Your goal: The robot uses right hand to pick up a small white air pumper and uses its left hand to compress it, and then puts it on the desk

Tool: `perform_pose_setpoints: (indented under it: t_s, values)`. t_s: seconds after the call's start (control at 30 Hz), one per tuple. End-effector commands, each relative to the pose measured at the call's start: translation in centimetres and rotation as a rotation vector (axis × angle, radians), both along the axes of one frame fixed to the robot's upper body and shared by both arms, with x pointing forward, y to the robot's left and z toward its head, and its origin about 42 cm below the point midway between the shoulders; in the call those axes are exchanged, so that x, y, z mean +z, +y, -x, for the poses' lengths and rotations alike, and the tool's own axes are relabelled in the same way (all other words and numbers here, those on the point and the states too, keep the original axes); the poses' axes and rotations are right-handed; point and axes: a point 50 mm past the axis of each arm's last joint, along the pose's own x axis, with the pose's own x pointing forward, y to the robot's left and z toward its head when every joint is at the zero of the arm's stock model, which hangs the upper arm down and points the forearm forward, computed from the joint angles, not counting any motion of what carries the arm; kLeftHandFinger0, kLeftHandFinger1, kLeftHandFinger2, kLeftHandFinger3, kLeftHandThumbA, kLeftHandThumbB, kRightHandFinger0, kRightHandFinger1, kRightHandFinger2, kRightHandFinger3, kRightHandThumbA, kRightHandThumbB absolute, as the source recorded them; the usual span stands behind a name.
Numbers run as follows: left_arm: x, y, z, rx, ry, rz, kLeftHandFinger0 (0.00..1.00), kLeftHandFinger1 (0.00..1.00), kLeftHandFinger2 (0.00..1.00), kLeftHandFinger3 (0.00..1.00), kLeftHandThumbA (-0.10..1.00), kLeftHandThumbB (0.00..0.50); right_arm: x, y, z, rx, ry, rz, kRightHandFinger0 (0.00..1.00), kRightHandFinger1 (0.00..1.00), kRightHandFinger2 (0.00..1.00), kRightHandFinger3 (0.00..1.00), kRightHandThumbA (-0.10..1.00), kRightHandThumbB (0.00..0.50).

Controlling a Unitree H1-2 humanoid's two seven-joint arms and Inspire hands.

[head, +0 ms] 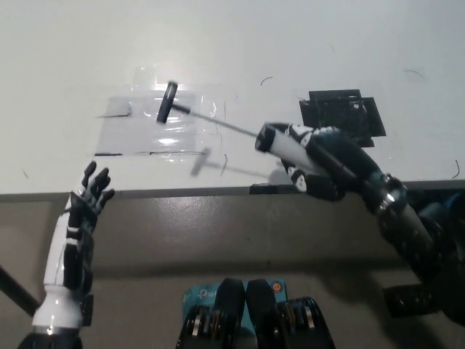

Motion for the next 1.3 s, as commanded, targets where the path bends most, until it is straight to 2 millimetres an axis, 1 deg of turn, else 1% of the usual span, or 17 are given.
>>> perform_pose_setpoints:
  t_s: [0.0,0.03,0.07,0.13,0.17,0.3,0.33,0.4,0.43,0.5,0.63,0.77,0.8,0.93,0.97,1.03,1.27]
  values:
    - [6.4,0.2,-1.2,0.002,-0.183,-0.020,1.00,1.00,1.00,1.00,1.00,0.125,7.5,-0.8,5.1,0.126,-0.140,0.091,0.04,0.47,0.79,0.83,-0.10,0.212]
    - [6.6,0.0,-1.6,-0.006,-0.183,-0.023,1.00,1.00,1.00,1.00,1.00,0.126,7.6,-1.0,5.2,0.120,-0.140,0.089,0.04,0.47,0.79,0.83,-0.10,0.211]
    - [6.7,-0.3,-2.1,-0.015,-0.182,-0.027,1.00,1.00,1.00,1.00,1.00,0.130,7.5,-1.0,5.8,0.130,-0.140,0.099,0.03,0.47,0.79,0.82,-0.10,0.198]
    - [6.9,-0.5,-2.4,-0.026,-0.179,-0.026,1.00,1.00,1.00,1.00,1.00,0.133,7.5,-0.9,6.3,0.142,-0.139,0.109,0.03,0.46,0.79,0.82,-0.10,0.192]
    - [7.1,-0.8,-2.6,-0.034,-0.182,-0.030,1.00,1.00,1.00,1.00,1.00,0.134,7.4,-0.8,6.7,0.158,-0.124,0.117,0.03,0.47,0.79,0.82,-0.10,0.179]
    - [7.6,-1.9,-3.4,-0.065,-0.194,-0.040,1.00,1.00,1.00,1.00,1.00,0.136,7.1,-0.3,7.6,0.179,-0.111,0.125,0.05,0.49,0.81,0.83,-0.10,0.189]
    - [7.6,-2.0,-3.5,-0.070,-0.196,-0.038,1.00,1.00,1.00,1.00,1.00,0.129,7.2,-0.2,7.7,0.179,-0.107,0.129,0.05,0.49,0.80,0.83,-0.10,0.183]
    - [7.6,-2.7,-3.8,-0.087,-0.196,-0.026,1.00,1.00,1.00,1.00,1.00,0.126,7.0,-0.1,7.8,0.178,-0.098,0.140,0.05,0.50,0.80,0.83,-0.10,0.185]
    - [7.6,-3.0,-3.8,-0.094,-0.193,-0.024,1.00,1.00,1.00,1.00,1.00,0.126,6.9,0.0,7.8,0.178,-0.099,0.141,0.05,0.51,0.79,0.86,-0.10,0.184]
    - [7.7,-3.6,-3.8,-0.109,-0.189,-0.024,1.00,1.00,1.00,1.00,1.00,0.133,6.6,0.2,7.6,0.178,-0.096,0.139,0.05,0.50,0.79,0.87,-0.10,0.175]
    - [7.7,-4.6,-3.6,-0.126,-0.184,-0.029,1.00,1.00,1.00,1.00,1.00,0.150,6.5,0.4,7.5,0.181,-0.082,0.140,0.05,0.49,0.76,0.86,-0.10,0.181]
    - [8.1,-5.4,-3.0,-0.157,-0.196,-0.021,1.00,1.00,1.00,1.00,1.00,0.196,6.3,0.7,7.5,0.174,-0.079,0.152,0.04,0.49,0.76,0.86,-0.10,0.179]
    - [8.2,-5.6,-2.7,-0.162,-0.204,-0.024,1.00,1.00,1.00,1.00,1.00,0.198,6.3,0.7,7.5,0.172,-0.075,0.154,0.04,0.49,0.76,0.86,-0.10,0.179]
    - [8.4,-5.7,-2.0,-0.176,-0.227,-0.025,1.00,1.00,1.00,1.00,1.00,0.197,6.4,0.7,7.5,0.166,-0.067,0.148,0.06,0.49,0.76,0.86,-0.10,0.178]
    - [8.4,-5.7,-1.7,-0.177,-0.231,-0.029,1.00,1.00,1.00,1.00,1.00,0.213,6.5,0.6,7.5,0.166,-0.065,0.150,0.06,0.50,0.76,0.85,-0.10,0.177]
    - [8.8,-5.6,-1.7,-0.183,-0.244,-0.028,1.00,1.00,1.00,1.00,1.00,0.202,6.8,0.6,7.2,0.166,-0.074,0.148,0.07,0.50,0.76,0.85,-0.10,0.182]
    - [9.1,-5.9,-1.1,-0.188,-0.245,-0.050,1.00,1.00,1.00,1.00,1.00,0.217,6.7,0.8,7.3,0.174,-0.074,0.159,0.07,0.51,0.80,0.85,-0.10,0.194]
